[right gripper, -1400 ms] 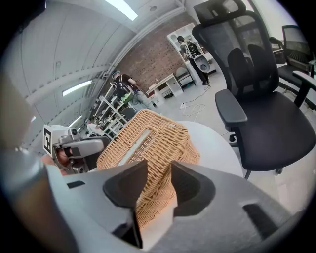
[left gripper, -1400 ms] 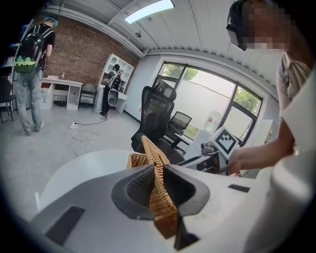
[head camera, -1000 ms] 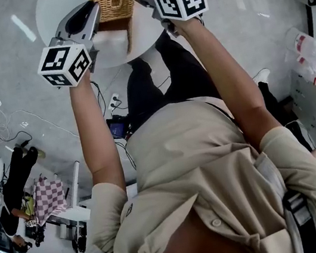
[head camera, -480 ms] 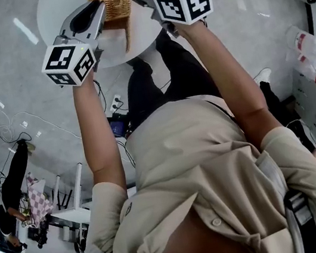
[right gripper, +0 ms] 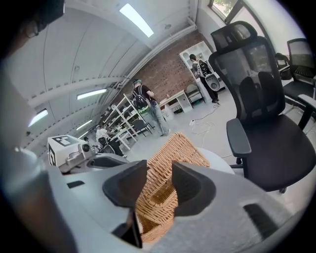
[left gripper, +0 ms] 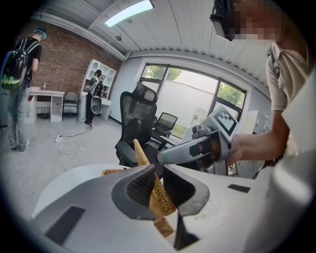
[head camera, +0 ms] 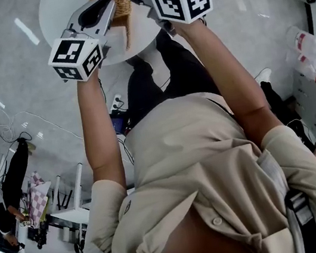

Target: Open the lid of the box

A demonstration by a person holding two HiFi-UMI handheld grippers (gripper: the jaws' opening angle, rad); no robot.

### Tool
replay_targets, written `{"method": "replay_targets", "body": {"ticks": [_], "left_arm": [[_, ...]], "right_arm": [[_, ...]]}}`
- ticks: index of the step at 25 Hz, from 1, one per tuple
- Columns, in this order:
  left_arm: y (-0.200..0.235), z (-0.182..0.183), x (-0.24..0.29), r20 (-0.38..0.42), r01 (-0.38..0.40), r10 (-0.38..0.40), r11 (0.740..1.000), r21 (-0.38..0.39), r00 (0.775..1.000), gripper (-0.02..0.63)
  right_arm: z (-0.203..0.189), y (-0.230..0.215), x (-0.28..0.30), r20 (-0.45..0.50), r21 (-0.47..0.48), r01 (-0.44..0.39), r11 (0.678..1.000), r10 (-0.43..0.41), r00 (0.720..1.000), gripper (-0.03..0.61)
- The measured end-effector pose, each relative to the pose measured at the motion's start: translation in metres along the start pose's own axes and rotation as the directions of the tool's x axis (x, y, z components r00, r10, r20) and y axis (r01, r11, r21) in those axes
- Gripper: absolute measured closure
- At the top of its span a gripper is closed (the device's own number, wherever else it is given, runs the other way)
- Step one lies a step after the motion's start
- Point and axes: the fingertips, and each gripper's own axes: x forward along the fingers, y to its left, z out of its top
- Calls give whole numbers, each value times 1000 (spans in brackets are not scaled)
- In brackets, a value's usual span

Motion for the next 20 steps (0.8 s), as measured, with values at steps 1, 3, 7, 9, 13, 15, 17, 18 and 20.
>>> {"method": "replay_targets", "body": {"ticks": [1, 3, 7, 9, 13, 15, 17, 18, 20], "left_arm": [[-3, 0, 1, -3, 5, -5, 1000, 4, 1000, 589], [-9, 1, 2, -8, 13, -12, 1000, 12, 1000, 589], [-15, 2, 7, -22, 19, -19, 999, 30, 1000, 589], [-16, 1, 7, -28, 30, -29, 999, 36, 999, 589], [-29, -1, 13, -41, 69, -67, 996, 63, 997, 589], [-37, 0, 15, -53, 90, -86, 993, 80, 995, 589], [-43, 1, 16, -67, 112, -106, 989, 96, 992, 589], [-45, 1, 15, -75, 124, -116, 987, 104, 990, 589], [-50, 1, 14, -90, 141, -131, 983, 118, 987, 589]], "right_arm": [[1, 2, 0, 0, -2, 0, 1000, 0, 1000, 428], [3, 4, 0, -5, -1, 6, 1000, -6, 1000, 425], [4, 1, 2, -23, 3, 38, 999, -38, 999, 416], [5, 2, 3, -20, 11, 47, 999, -47, 999, 416], [8, 3, 0, -8, 19, 65, 998, -65, 998, 417], [7, 1, -4, -9, 17, 82, 997, -82, 997, 426], [6, -1, -8, -12, 14, 97, 995, -97, 995, 427], [6, -2, -10, -14, 12, 105, 994, -105, 994, 431], [4, -4, -14, -18, 9, 119, 993, -119, 993, 450]]}}
